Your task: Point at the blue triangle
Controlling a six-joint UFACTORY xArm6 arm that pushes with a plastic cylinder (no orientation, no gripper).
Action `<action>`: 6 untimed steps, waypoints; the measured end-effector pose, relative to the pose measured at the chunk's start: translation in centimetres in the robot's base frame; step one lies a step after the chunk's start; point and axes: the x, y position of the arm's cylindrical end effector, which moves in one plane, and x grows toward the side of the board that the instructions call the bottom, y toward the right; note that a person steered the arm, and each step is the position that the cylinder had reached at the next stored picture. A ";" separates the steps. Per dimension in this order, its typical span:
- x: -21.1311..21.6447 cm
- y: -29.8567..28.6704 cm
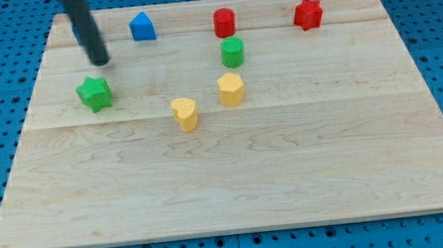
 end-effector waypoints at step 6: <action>-2.2 6.5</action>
